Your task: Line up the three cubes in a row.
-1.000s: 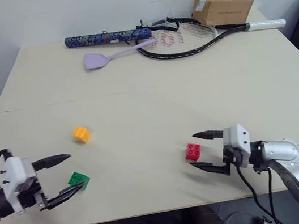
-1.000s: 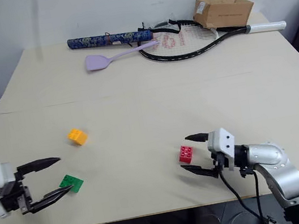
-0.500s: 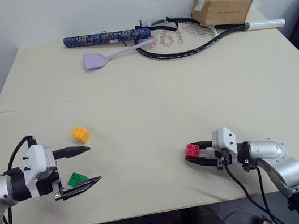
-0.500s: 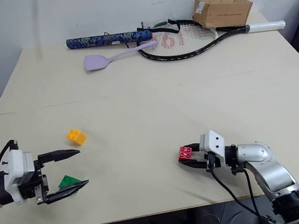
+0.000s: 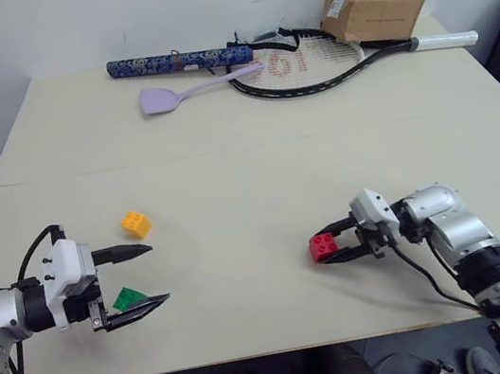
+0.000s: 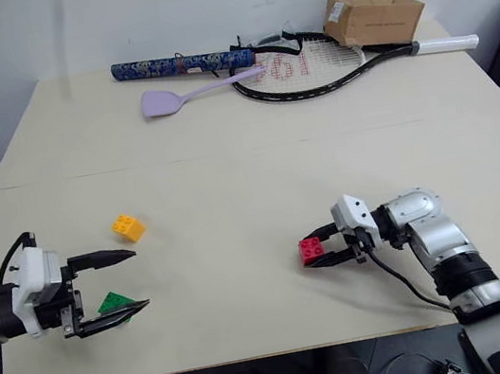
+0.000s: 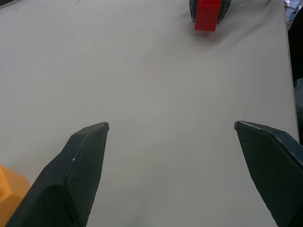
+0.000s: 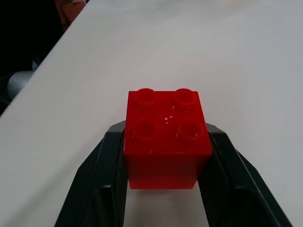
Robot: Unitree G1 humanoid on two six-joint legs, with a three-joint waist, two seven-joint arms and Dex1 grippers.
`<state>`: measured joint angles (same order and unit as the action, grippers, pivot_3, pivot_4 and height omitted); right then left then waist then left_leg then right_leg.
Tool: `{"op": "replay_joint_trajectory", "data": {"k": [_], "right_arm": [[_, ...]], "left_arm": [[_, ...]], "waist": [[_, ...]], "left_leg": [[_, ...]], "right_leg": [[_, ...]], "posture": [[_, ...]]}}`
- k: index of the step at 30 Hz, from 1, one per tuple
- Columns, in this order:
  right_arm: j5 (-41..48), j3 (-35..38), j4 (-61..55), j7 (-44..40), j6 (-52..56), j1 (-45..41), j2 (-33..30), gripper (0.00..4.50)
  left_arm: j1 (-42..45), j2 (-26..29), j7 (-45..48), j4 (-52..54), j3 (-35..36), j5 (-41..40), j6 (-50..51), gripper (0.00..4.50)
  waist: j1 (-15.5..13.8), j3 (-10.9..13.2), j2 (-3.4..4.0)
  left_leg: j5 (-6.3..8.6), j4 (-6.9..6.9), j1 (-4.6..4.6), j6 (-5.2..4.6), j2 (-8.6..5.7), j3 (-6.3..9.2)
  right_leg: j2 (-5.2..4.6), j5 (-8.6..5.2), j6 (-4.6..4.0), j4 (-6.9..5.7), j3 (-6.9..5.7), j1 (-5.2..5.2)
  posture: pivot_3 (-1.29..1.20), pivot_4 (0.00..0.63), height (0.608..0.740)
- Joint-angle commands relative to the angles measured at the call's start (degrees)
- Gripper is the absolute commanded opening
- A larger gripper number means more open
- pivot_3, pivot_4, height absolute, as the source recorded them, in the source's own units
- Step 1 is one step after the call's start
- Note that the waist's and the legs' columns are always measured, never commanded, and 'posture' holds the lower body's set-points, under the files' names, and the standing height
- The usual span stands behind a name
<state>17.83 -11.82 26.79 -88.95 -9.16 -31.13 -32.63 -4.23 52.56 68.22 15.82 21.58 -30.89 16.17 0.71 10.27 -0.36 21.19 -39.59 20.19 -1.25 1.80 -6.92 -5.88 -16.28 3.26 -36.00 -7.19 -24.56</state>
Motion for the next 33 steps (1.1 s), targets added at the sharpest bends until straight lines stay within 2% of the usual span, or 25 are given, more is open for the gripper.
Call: {"op": "replay_joint_trajectory", "data": {"k": [1, 7, 12, 21, 24, 27, 30, 33], "right_arm": [[-0.5, 0.0, 3.4, -2.8, -2.5, -1.9, 1.9, 1.51], [0.7, 0.3, 1.2, -1.7, -0.2, -0.4, 3.2, 1.51], [0.4, 1.4, 1.0, -1.1, -4.4, 0.0, 3.9, 1.51], [6.6, 5.9, -8.3, -0.3, -0.3, 2.5, 1.9, 4.42], [9.8, 8.2, -14.9, 0.6, 4.4, 5.3, -0.7, 4.47], [13.9, 14.6, -22.9, 4.9, 8.2, 11.2, -4.1, 4.47], [13.9, 18.7, -25.3, 8.4, 6.8, 15.4, -4.8, 4.47], [13.2, 22.7, -23.9, 11.3, 0.8, 19.1, -2.7, 4.47]], "left_arm": [[-1.4, 0.3, -0.8, 3.1, 1.9, -0.5, 0.0, 4.5], [-1.8, 0.3, -1.5, 3.3, 2.4, -0.5, -0.1, 4.5], [-0.1, -0.2, -3.0, 2.3, 2.0, -0.2, -0.6, 4.5], [0.2, 0.9, -3.0, -0.7, 4.2, -0.3, 0.2, 4.5], [-2.6, 0.2, -3.6, -1.2, 7.8, -0.9, 1.2, 4.5], [-9.9, -1.5, -5.1, -6.7, 18.4, -0.6, 2.5, 4.5], [-14.6, -2.1, -5.3, -11.8, 24.8, -0.2, 2.2, 4.5], [-21.1, -2.1, -2.9, -18.0, 27.7, 3.5, -2.3, 4.5]], "waist": [[0.1, 0.0, 0.0], [0.4, 0.0, 0.0], [0.8, 0.0, 0.01], [0.8, 0.0, 0.02], [0.8, 0.0, 0.02], [0.8, 0.0, 0.04], [0.9, 0.0, 0.02], [0.9, 0.0, -0.01]], "left_leg": [[0.0, -0.03, 0.01, 0.0, 0.0, 0.02], [0.01, -0.11, 0.01, 0.02, 0.01, 0.06], [0.02, -0.11, 0.01, 0.03, 0.01, 0.08], [0.03, -0.1, 0.01, 0.05, 0.02, 0.09], [0.05, -0.09, 0.03, 0.04, 0.02, 0.11], [0.07, -0.06, 0.05, 0.03, 0.03, 0.13], [0.1, -0.01, 0.01, 0.05, 0.07, 0.12], [0.12, -0.05, -0.04, 0.05, 0.05, 0.1]], "right_leg": [[0.0, 0.0, 0.0, 0.0, -0.01, 0.01], [-0.04, 0.0, 0.0, -0.03, -0.01, 0.02], [-0.03, 0.0, 0.0, -0.06, -0.03, 0.02], [-0.03, 0.0, 0.0, -0.08, -0.03, 0.01], [-0.04, 0.0, 0.0, -0.05, -0.04, 0.02], [-0.06, 0.0, 0.0, -0.01, -0.05, 0.0], [-0.03, 0.0, 0.0, 0.05, -0.06, 0.02], [-0.06, 0.0, 0.0, 0.16, -0.06, 0.03]], "posture": [[0.0, 0.15, 0.74], [0.0, 0.15, 0.74], [0.0, 0.15, 0.74], [0.0, 0.15, 0.74], [0.0, 0.15, 0.74], [0.0, 0.15, 0.74], [0.0, 0.15, 0.74], [0.0, 0.15, 0.74]]}}
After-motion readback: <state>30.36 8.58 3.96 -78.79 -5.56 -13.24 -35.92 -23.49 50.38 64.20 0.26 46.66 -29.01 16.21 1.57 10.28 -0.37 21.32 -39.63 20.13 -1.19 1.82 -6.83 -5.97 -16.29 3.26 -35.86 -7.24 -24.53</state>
